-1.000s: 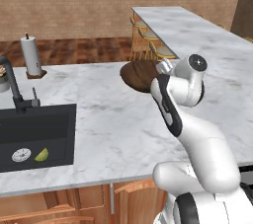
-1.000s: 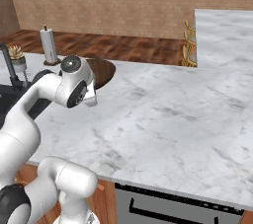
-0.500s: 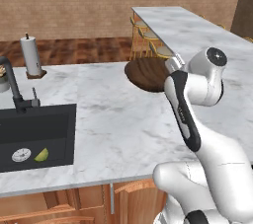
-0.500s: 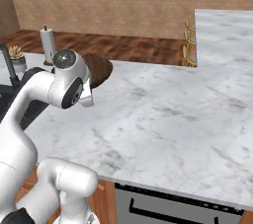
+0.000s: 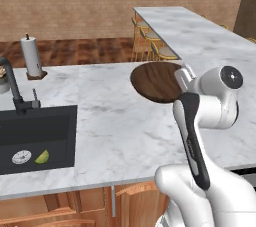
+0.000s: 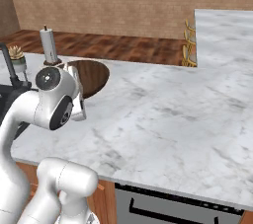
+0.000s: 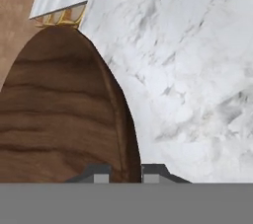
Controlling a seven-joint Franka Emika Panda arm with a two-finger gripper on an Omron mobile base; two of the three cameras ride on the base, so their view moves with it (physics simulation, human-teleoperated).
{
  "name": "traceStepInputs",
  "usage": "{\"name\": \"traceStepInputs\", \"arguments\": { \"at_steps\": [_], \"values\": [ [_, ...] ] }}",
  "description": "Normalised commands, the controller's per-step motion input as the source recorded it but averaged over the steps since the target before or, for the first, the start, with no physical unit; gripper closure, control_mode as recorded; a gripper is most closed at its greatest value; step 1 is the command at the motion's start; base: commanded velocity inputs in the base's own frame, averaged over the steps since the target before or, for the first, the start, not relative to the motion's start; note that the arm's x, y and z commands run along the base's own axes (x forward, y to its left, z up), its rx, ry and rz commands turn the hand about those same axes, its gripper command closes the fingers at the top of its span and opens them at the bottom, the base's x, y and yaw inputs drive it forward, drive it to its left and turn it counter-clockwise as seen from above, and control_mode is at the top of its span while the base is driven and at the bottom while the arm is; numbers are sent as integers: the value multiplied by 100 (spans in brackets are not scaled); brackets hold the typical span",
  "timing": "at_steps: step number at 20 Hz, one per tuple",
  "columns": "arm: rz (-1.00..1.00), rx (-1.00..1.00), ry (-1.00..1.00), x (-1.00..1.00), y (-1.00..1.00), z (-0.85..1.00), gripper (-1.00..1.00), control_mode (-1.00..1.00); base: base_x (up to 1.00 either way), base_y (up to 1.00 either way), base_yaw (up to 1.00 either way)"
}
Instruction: Clear the mugs and bowl far away from the sink.
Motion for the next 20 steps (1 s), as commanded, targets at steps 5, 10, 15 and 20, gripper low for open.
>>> {"name": "traceStepInputs", "arguments": {
  "at_steps": [5,10,15,20],
  "values": [
    [-10,0,0,-42,0,14,100,-100,0,0,0],
    [-11,0,0,-44,0,22,100,-100,0,0,0],
    [-7,0,-3,-65,0,46,100,-100,0,0,0],
    [-2,0,-3,-51,0,44,100,-100,0,0,0]
  ]
}}
